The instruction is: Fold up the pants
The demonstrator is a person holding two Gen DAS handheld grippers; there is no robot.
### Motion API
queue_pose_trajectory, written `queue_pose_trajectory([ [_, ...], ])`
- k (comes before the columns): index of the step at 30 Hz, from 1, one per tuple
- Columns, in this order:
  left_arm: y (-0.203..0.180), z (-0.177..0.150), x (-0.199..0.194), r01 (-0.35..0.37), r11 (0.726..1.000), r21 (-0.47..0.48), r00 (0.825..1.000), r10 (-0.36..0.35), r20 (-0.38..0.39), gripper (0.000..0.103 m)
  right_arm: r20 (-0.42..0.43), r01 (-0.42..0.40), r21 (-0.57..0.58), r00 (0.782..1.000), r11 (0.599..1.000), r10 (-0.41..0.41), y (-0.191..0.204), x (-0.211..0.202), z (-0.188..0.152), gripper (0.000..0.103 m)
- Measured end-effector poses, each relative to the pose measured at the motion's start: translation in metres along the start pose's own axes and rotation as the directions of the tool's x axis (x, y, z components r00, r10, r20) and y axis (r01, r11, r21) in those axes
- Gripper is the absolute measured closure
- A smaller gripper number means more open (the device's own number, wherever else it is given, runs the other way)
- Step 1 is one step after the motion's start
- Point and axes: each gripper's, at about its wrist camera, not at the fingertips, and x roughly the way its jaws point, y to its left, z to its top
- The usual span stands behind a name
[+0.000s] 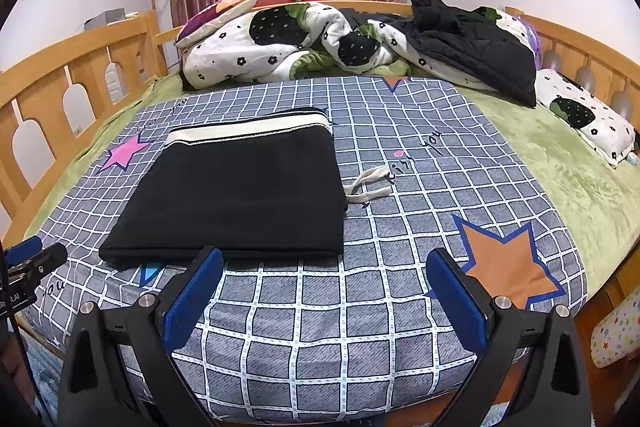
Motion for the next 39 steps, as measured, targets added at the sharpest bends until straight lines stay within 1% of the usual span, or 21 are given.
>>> queue_pose_trajectory([
  [39, -0.0038, -0.0015, -0.0002, 0.006, 1.000, -0.001, 1.000, -0.006, -0.001, 0.024, 0.004, 0.006, 0.008, 1.000, 1.000, -0.006, -0.0040, -0.0015, 0.0006, 0.003],
])
